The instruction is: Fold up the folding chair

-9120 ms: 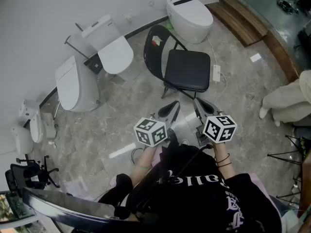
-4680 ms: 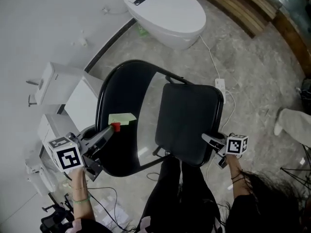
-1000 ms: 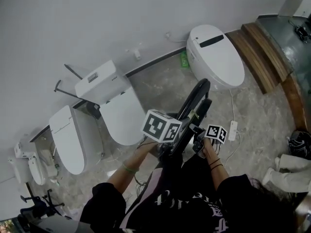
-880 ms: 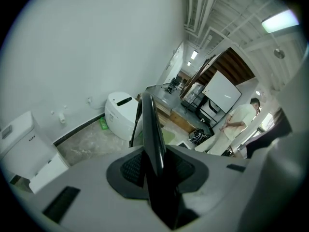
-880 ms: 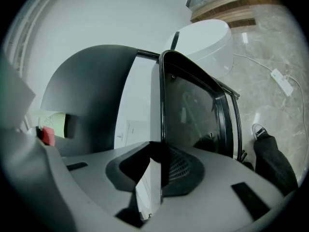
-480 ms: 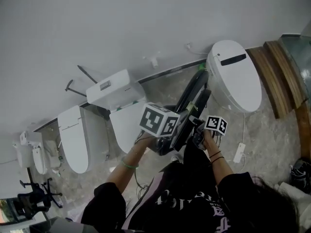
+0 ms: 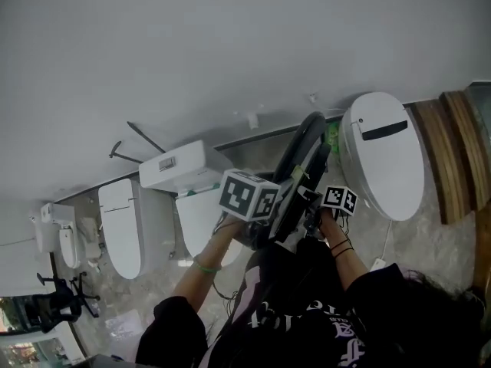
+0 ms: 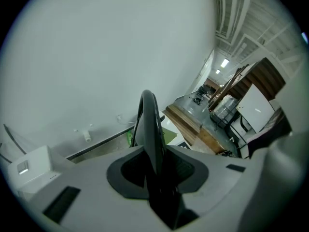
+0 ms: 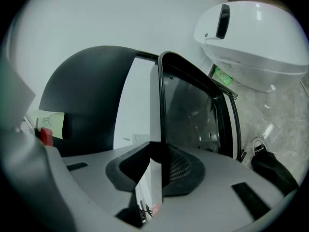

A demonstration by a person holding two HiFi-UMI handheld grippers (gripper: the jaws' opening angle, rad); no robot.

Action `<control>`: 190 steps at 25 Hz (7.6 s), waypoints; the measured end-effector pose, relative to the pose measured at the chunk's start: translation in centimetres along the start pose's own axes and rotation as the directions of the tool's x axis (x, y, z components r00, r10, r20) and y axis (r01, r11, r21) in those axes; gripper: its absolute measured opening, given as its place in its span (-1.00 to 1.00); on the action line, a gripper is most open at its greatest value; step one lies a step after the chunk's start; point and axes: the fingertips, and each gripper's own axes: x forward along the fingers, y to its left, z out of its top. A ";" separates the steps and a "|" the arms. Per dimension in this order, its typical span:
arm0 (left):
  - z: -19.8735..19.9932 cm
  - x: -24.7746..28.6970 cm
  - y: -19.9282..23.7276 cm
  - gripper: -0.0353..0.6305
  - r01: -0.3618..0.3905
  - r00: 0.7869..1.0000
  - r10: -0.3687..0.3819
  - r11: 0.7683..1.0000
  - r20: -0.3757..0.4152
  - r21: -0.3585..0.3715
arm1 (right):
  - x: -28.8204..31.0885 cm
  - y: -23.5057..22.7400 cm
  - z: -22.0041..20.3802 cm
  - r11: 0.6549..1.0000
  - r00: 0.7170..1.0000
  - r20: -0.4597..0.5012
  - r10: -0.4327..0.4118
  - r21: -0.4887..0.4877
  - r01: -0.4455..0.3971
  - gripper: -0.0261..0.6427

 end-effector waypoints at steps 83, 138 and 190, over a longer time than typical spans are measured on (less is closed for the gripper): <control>27.2 -2.3 30.3 -0.32 -0.045 0.962 -0.010 0.980 0.273 0.196 | 11.1 12.5 18.7 0.982 0.961 0.274 0.031 -0.186 0.021 -0.52; -27.5 -20.1 -3.0 -0.87 0.190 0.867 -0.106 0.974 0.488 -0.126 | -12.6 21.7 -29.3 0.772 0.923 0.368 0.110 -0.617 0.153 -0.86; -43.0 -21.6 -22.7 -0.87 0.088 0.837 0.061 0.966 0.544 -0.244 | -30.0 14.9 -45.3 0.634 0.966 0.190 0.173 -0.773 0.039 -0.88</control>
